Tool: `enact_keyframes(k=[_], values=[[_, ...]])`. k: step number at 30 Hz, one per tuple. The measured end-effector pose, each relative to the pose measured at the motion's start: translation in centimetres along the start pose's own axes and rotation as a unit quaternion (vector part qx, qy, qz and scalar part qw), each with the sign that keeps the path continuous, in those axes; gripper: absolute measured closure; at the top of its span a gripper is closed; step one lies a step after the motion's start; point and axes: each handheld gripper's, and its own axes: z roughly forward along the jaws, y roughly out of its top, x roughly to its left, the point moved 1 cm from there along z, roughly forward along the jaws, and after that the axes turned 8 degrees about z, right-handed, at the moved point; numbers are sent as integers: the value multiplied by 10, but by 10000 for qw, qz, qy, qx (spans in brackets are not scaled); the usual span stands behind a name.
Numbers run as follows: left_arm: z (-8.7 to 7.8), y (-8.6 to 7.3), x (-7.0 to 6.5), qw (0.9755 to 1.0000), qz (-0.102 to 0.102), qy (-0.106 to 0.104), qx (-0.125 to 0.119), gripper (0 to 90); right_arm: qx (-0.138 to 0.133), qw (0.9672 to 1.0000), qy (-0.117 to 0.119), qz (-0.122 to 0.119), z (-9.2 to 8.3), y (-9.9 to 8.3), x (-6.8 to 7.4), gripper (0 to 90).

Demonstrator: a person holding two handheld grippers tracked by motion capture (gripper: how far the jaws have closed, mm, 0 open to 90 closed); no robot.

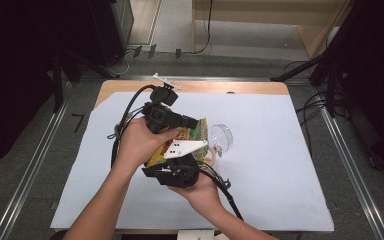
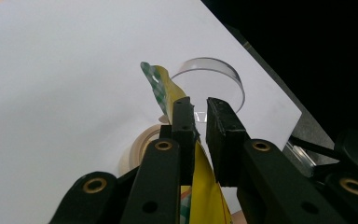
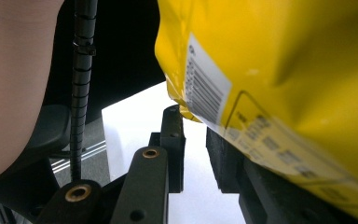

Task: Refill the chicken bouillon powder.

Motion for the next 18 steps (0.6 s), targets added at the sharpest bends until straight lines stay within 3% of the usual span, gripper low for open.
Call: enact_keyframes(k=[18], values=[[1,0,0,10000,8,14,2,820,0,10000,-15,-18,0,-1,-1,782]])
